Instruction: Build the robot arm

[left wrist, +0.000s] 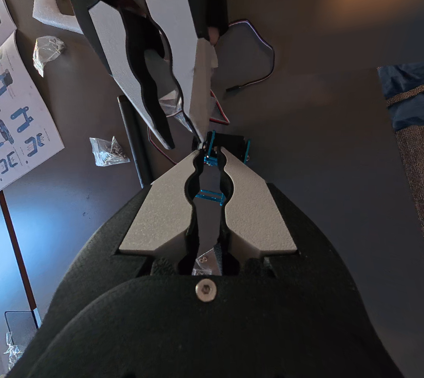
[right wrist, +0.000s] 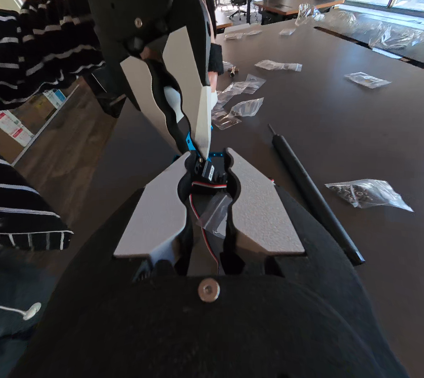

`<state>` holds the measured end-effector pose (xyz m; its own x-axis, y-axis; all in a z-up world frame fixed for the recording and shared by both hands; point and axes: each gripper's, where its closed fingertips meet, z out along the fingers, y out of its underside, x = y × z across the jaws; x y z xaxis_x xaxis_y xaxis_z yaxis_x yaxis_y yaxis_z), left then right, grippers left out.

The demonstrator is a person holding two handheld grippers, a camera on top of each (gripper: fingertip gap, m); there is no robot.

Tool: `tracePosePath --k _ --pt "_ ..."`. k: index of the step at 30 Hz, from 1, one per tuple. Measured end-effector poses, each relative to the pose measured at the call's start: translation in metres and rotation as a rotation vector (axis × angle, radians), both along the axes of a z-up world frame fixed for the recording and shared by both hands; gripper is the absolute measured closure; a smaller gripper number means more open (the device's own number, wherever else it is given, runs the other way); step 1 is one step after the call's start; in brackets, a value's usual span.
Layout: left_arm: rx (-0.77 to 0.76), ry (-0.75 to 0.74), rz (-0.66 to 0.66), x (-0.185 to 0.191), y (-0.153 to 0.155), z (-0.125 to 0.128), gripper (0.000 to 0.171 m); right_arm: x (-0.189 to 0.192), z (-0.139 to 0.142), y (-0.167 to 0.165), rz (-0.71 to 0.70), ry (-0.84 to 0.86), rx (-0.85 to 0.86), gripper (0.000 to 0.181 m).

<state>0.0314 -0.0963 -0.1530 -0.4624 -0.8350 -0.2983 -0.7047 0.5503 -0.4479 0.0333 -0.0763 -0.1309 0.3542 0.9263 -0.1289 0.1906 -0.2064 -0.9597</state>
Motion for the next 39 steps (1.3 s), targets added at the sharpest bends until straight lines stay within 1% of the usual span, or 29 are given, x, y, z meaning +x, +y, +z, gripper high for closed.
tracePosePath --k 7,10,18,22,27,29,31,34,39 --pt "-0.013 0.004 0.006 0.000 0.000 0.000 0.162 -0.005 -0.008 -0.001 -0.009 -0.083 0.057 0.155" --pt "-0.024 0.006 0.010 0.000 0.001 0.000 0.162 -0.006 -0.007 -0.002 -0.018 -0.092 0.064 0.156" --pt "-0.062 0.005 0.014 0.000 0.003 0.001 0.162 -0.006 -0.010 -0.001 -0.054 -0.124 0.002 0.156" --pt "-0.078 -0.001 0.013 0.002 0.003 0.001 0.162 -0.005 -0.010 -0.004 -0.063 -0.181 0.047 0.161" --pt "-0.074 -0.002 0.006 0.003 0.003 0.001 0.162 -0.002 -0.010 -0.006 -0.075 -0.234 0.080 0.161" --pt "-0.076 0.000 0.009 0.002 0.004 0.001 0.162 0.000 -0.009 -0.006 -0.077 -0.232 0.067 0.159" --pt "-0.082 -0.007 0.012 0.002 0.004 0.001 0.162 0.003 -0.002 -0.003 -0.096 -0.184 0.053 0.160" --pt "-0.084 -0.011 0.015 0.002 0.004 0.001 0.162 0.001 0.003 -0.004 -0.085 -0.121 0.011 0.161" --pt "-0.085 -0.003 0.018 0.002 0.004 0.001 0.162 -0.006 -0.007 -0.008 -0.065 -0.190 0.046 0.161"
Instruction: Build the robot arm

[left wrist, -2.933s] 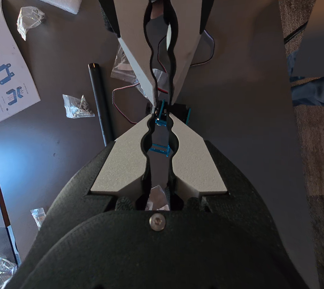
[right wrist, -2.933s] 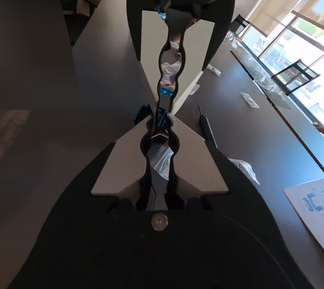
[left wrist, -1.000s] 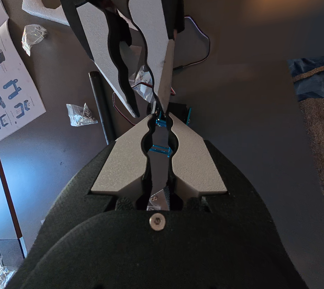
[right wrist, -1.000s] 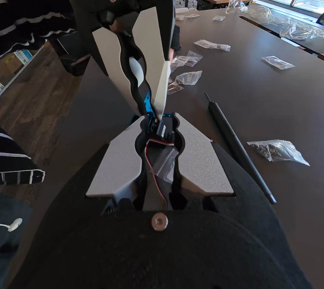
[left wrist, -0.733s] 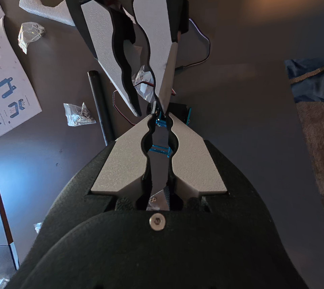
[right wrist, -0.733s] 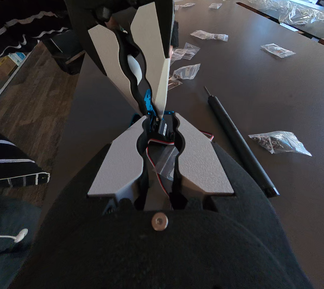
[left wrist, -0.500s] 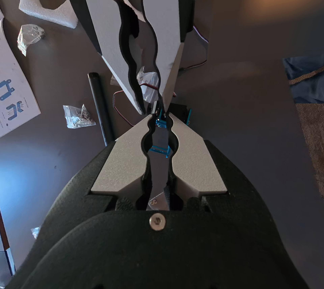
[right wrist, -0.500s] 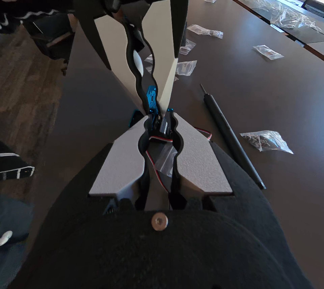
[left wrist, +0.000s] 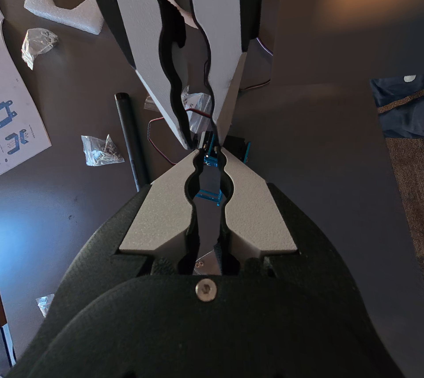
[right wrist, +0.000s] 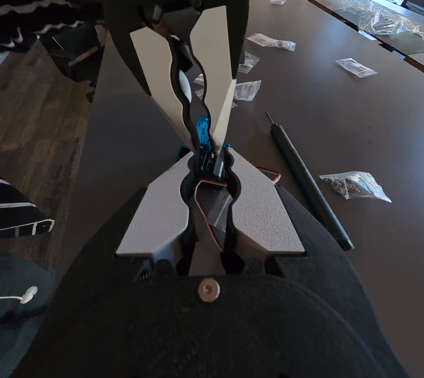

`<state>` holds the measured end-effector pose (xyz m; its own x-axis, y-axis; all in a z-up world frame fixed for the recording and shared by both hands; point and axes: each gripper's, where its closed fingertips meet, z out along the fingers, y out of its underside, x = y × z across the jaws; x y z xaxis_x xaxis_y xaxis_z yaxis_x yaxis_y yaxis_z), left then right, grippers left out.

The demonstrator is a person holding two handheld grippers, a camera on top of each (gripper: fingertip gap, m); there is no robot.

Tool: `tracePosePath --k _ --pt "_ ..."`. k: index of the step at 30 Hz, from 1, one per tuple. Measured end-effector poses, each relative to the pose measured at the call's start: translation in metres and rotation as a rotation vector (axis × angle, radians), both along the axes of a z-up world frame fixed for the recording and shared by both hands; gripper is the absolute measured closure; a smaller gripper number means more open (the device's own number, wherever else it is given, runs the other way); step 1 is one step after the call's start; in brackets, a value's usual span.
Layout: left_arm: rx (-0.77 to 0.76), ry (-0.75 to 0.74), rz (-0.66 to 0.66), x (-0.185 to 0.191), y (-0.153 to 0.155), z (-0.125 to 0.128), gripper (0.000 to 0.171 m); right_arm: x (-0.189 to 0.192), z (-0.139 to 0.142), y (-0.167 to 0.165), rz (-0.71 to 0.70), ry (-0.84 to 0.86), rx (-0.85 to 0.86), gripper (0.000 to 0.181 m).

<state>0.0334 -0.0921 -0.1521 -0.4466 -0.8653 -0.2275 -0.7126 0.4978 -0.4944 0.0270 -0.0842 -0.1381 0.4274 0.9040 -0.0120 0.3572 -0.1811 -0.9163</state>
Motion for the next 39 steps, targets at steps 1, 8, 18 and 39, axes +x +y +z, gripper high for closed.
tracePosePath --k 1,8,18,39 --pt "0.000 0.000 0.001 0.000 0.000 0.000 0.162 0.000 0.001 0.001 -0.005 0.001 0.009 0.162" --pt "-0.027 0.008 0.001 0.001 0.000 0.000 0.162 0.002 -0.004 0.000 -0.012 0.002 -0.063 0.167" --pt "-0.054 0.011 -0.011 0.001 0.000 0.000 0.162 0.002 0.010 -0.009 0.044 -0.021 0.101 0.164" --pt "-0.124 -0.023 -0.035 -0.001 -0.004 0.000 0.164 -0.013 0.001 -0.034 0.004 -0.102 0.273 0.132"
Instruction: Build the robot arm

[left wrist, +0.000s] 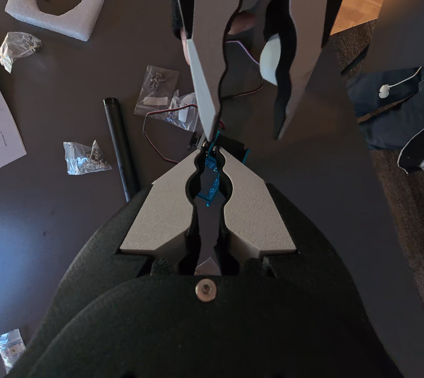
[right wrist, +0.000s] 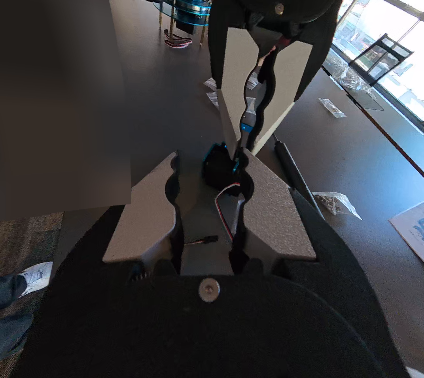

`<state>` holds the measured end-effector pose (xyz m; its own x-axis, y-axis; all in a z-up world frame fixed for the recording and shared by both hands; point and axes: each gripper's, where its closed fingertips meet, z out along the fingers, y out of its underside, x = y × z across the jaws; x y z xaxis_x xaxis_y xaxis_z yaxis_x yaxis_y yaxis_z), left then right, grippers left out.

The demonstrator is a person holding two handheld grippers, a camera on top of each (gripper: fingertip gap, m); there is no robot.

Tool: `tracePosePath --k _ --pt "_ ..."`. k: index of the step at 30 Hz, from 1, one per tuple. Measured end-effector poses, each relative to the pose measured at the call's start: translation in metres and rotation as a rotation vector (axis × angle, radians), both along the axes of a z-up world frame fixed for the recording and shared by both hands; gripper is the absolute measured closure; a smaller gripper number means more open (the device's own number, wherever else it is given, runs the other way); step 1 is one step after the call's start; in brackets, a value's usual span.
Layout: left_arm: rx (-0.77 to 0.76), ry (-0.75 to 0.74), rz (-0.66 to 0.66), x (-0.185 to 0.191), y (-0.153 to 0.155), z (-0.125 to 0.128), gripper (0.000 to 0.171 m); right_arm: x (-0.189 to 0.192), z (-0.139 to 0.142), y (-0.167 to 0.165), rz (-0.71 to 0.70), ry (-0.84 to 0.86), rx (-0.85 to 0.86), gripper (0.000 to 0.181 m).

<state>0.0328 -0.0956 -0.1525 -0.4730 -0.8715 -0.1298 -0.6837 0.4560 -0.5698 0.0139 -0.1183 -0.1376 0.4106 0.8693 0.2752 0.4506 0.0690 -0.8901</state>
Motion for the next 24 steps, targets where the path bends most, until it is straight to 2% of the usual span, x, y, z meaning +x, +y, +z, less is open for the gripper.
tracePosePath --k 6,9,13,15,17,19,22,24 --pt "-0.012 0.004 0.023 0.000 0.002 0.000 0.164 0.016 0.000 0.004 -0.154 0.029 -0.078 0.131" --pt "-0.052 -0.014 0.070 0.002 0.003 0.000 0.164 0.019 0.007 -0.001 -0.231 0.101 -0.042 0.143" --pt "-0.042 -0.043 0.072 0.002 0.002 0.000 0.164 0.016 0.006 0.007 -0.290 0.120 -0.037 0.144" --pt "-0.068 -0.064 0.096 0.005 0.002 0.000 0.164 0.021 0.003 0.021 -0.330 0.098 -0.052 0.141" --pt "-0.105 -0.094 0.115 0.009 0.001 0.000 0.164 0.013 -0.005 0.020 -0.267 0.082 -0.149 0.141" --pt "-0.122 -0.118 0.126 0.012 0.002 0.001 0.164 0.023 -0.006 0.027 -0.329 0.055 -0.122 0.142" --pt "-0.107 -0.130 0.118 0.013 0.002 0.001 0.164 0.023 -0.005 0.022 -0.318 0.035 -0.155 0.157" --pt "-0.093 -0.133 0.125 0.014 0.001 0.001 0.164 0.033 -0.007 0.028 -0.369 -0.014 -0.163 0.158"
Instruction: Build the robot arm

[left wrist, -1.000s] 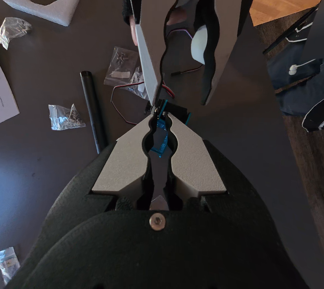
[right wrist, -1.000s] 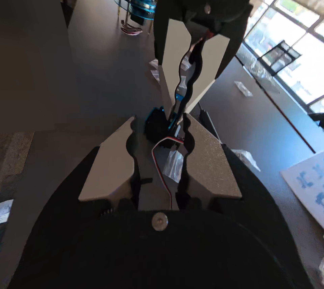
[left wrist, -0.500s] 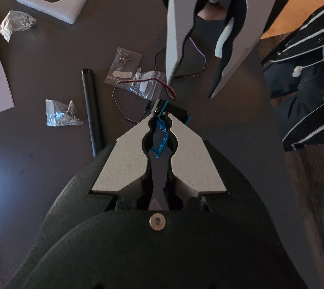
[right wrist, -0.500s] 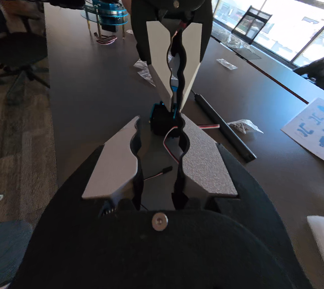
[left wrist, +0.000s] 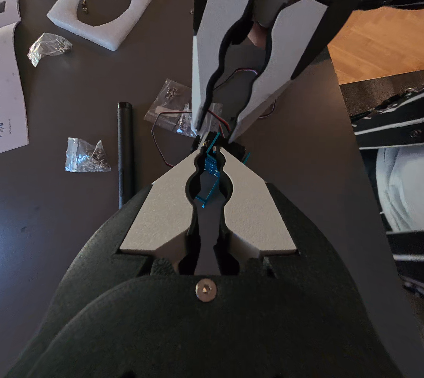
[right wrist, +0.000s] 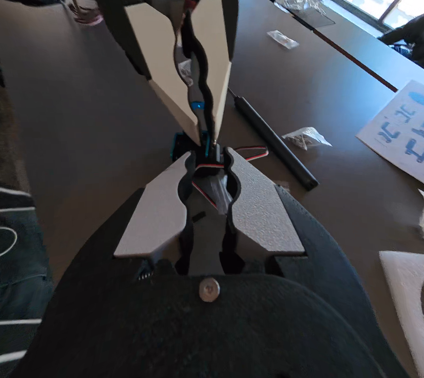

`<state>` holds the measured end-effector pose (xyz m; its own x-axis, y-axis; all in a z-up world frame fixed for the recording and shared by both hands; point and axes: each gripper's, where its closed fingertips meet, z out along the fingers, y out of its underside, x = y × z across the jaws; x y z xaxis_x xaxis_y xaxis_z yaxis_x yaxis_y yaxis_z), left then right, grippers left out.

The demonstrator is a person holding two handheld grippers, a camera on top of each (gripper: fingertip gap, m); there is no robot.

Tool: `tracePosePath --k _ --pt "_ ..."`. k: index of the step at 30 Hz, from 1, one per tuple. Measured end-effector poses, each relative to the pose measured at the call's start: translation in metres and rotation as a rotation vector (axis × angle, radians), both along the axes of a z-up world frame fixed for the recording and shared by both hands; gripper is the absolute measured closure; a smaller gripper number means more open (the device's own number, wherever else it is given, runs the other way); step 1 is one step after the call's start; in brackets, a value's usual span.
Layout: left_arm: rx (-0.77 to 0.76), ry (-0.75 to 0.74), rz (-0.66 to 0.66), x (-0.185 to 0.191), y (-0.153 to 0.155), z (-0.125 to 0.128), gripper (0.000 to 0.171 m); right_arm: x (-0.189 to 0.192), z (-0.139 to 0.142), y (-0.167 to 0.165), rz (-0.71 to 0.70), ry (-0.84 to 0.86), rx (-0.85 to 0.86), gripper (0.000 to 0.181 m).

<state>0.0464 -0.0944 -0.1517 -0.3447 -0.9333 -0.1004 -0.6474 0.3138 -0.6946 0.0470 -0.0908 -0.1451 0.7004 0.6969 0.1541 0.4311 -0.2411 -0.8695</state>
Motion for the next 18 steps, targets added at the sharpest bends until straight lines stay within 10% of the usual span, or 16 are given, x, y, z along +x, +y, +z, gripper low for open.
tracePosePath --k 18 --pt "0.109 0.019 0.047 -0.001 -0.001 0.000 0.164 -0.007 -0.003 0.001 0.230 0.098 -0.165 0.173"
